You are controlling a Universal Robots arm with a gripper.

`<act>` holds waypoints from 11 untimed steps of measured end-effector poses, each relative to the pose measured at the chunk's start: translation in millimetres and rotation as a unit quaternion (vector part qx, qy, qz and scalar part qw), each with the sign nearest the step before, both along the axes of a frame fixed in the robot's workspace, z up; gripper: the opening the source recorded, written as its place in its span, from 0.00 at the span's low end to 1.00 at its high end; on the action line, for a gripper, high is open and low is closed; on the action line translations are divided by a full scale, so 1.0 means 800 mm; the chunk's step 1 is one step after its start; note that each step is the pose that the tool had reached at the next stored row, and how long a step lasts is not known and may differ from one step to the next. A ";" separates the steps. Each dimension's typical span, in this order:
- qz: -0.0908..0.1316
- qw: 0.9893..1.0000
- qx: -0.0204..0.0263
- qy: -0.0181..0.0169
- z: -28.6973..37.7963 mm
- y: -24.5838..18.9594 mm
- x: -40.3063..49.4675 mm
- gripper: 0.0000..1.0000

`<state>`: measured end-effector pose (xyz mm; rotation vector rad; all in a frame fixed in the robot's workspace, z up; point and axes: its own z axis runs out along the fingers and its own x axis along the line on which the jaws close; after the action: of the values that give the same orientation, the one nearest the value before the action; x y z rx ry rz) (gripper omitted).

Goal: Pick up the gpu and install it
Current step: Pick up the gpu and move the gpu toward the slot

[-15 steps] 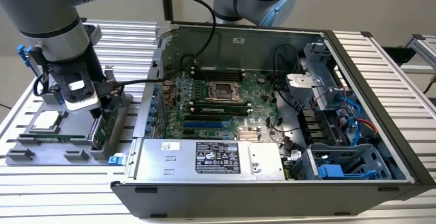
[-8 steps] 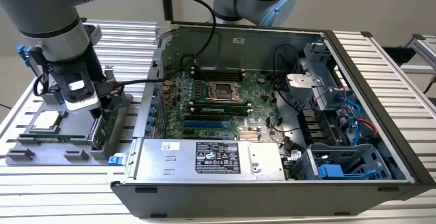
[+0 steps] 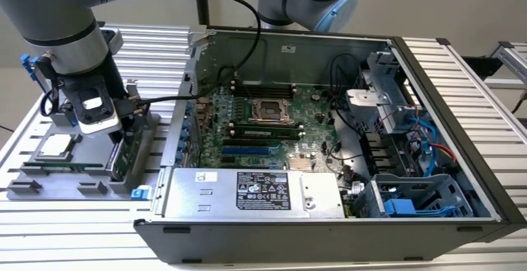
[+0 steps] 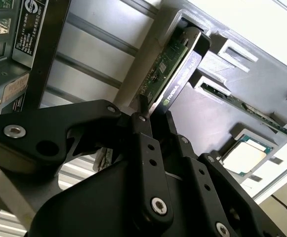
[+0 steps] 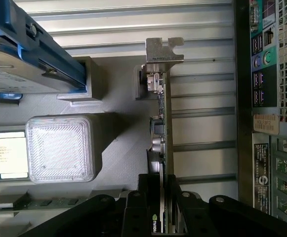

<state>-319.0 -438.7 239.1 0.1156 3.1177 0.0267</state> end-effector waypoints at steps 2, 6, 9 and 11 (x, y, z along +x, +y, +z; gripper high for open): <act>0.000 1.000 0.000 0.000 0.0000 0.0000 0.000 0.00; 0.000 1.000 0.000 0.000 -0.0002 0.0000 0.000 0.00; 0.000 1.000 0.000 0.000 -0.0002 0.0000 0.000 0.00; 0.000 1.000 0.000 0.000 -0.0003 0.0000 0.000 0.00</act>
<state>-319.0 -438.7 238.9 0.1155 3.1177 0.0267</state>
